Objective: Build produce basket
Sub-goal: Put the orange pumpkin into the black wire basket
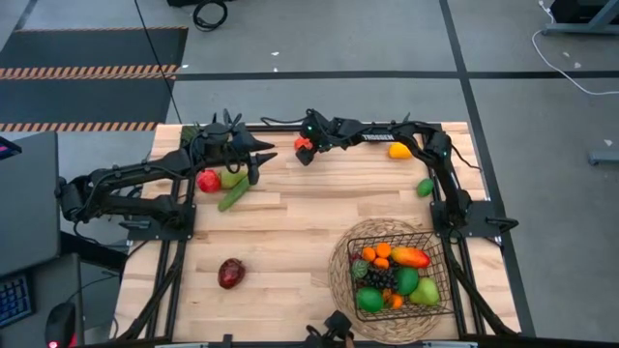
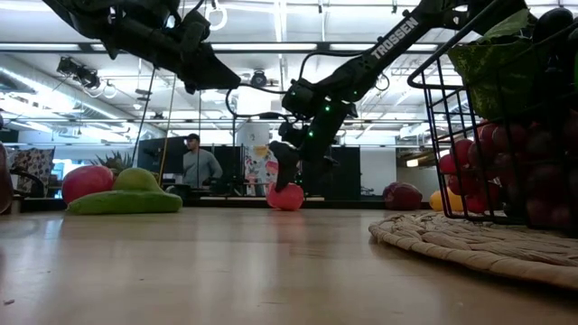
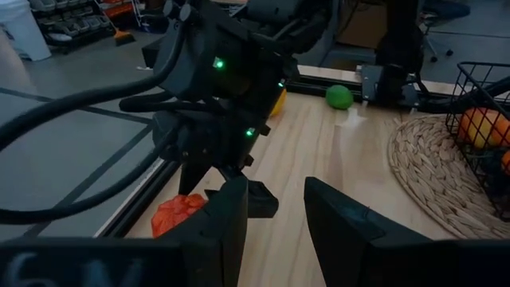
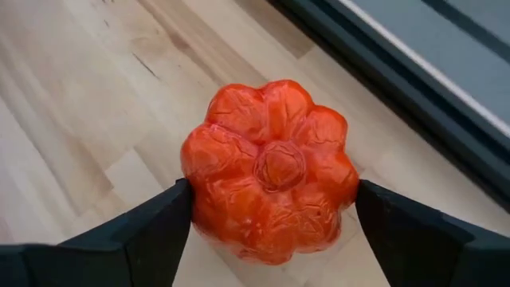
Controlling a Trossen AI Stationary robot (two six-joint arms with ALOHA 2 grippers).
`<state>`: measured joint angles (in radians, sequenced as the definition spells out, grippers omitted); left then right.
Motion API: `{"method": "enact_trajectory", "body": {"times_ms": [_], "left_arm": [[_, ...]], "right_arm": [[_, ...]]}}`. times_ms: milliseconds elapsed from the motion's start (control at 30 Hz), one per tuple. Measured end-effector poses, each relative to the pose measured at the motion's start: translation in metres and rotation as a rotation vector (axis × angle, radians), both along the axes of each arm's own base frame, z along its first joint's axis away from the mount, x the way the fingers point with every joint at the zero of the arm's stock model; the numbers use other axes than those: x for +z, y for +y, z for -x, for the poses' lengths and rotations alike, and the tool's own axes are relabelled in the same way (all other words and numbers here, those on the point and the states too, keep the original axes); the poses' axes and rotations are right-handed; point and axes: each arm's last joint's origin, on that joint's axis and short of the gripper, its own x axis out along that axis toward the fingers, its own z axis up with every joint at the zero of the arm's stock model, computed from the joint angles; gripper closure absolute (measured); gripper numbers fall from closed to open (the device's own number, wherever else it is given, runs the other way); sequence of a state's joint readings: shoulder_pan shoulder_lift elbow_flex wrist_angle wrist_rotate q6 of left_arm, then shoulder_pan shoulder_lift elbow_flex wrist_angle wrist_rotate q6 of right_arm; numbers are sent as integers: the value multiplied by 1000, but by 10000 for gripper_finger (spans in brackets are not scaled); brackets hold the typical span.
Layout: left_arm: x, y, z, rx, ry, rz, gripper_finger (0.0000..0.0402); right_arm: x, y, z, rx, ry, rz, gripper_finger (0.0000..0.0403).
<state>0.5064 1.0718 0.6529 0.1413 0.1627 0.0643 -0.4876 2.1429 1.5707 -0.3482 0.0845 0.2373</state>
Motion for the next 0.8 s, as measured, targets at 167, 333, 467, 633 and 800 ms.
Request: {"method": "enact_trajectory", "body": {"times_ms": [167,333,467,633,800], "left_arm": [[0,0,0,0,2,1,269],[-2,0,0,0,15,8,269],[-2,0,1,0,19,10,269],[-2,0,1,0,23,12,269],[-3,0,1,0,25,13,269]], "right_arm": [[0,6,-3,33,19,31,92],[1,13,-7,59,22,42,110],[10,25,-7,93,31,22,114],[38,48,0,137,57,6,114],[73,86,12,202,96,-16,114]]}}
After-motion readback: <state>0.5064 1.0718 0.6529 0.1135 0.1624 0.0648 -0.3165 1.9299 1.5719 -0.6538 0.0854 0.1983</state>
